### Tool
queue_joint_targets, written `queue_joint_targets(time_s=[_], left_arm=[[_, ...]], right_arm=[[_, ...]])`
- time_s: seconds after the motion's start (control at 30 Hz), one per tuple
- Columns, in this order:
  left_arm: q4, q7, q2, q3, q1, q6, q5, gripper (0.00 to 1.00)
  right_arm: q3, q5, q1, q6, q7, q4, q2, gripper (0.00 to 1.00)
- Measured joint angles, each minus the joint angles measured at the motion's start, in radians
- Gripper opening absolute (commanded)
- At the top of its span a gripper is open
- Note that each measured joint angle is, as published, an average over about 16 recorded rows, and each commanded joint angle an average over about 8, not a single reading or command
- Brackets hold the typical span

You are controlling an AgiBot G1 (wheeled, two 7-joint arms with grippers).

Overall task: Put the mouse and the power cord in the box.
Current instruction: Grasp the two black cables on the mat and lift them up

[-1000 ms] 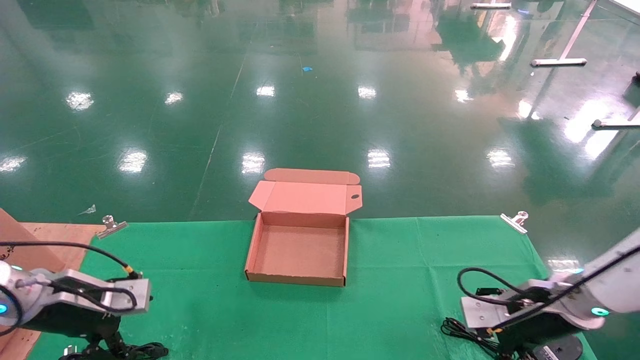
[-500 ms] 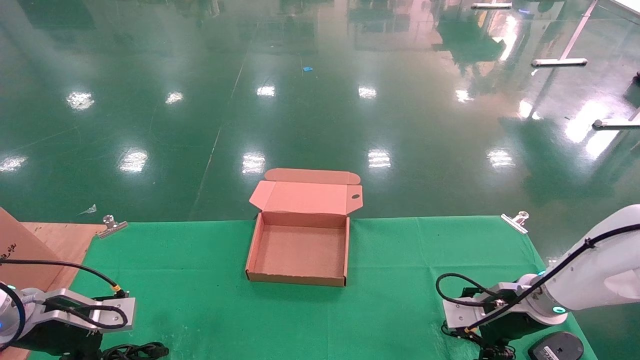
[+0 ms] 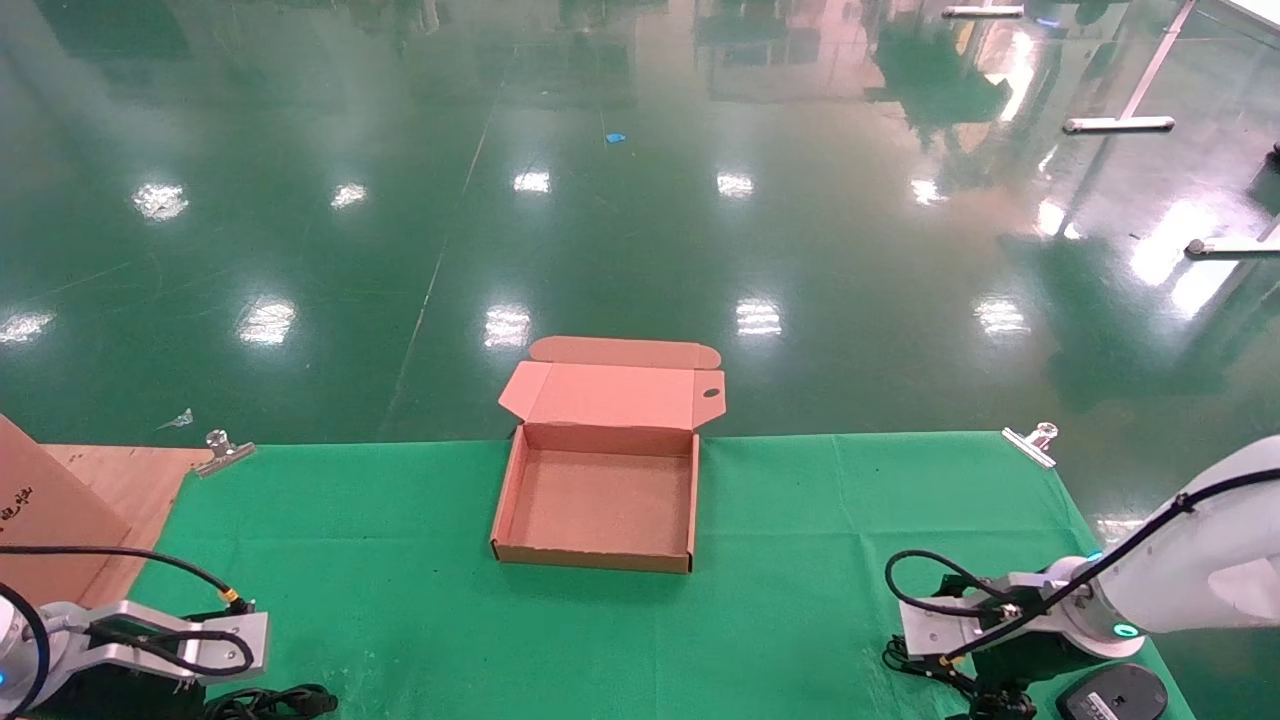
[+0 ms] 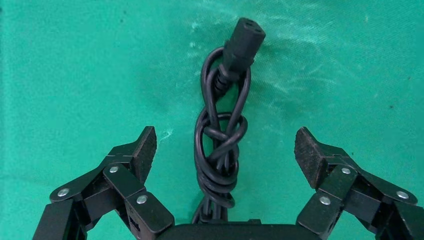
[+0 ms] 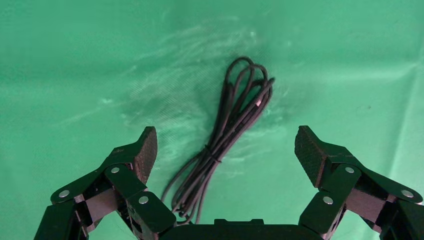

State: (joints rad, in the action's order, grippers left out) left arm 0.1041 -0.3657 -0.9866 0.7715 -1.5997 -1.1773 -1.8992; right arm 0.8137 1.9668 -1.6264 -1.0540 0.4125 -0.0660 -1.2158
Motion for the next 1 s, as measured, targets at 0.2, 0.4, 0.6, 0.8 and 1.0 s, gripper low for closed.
queue_joint_targets(time_s=[0.2,0.4,0.6,0.8,1.0], left_arm=[[-0.04,-0.017,-0.01,-0.004,0.002,0.032,0.005,1.0],[-0.066,-0.026,-0.014,-0.013,0.008,0.059,0.017,1.0],[-0.083,-0.032,-0.014,-0.022,0.012,0.076,0.03,0.68],[-0.093,-0.034,-0.012,-0.023,0.01,0.076,0.032,0.0],[-0.099,-0.034,-0.009,-0.023,0.002,0.063,0.032,0.0]], right_arm=[[-0.007,-0.009,0.015,0.063,0.01,0.021,-0.004,1.0],[-0.016,-0.021,0.024,0.102,0.016,0.034,-0.005,1.0],[-0.025,-0.035,0.03,0.102,0.024,0.046,0.0,0.81],[-0.034,-0.047,0.034,0.085,0.032,0.055,0.009,0.06],[-0.041,-0.058,0.036,0.071,0.039,0.059,0.018,0.0]])
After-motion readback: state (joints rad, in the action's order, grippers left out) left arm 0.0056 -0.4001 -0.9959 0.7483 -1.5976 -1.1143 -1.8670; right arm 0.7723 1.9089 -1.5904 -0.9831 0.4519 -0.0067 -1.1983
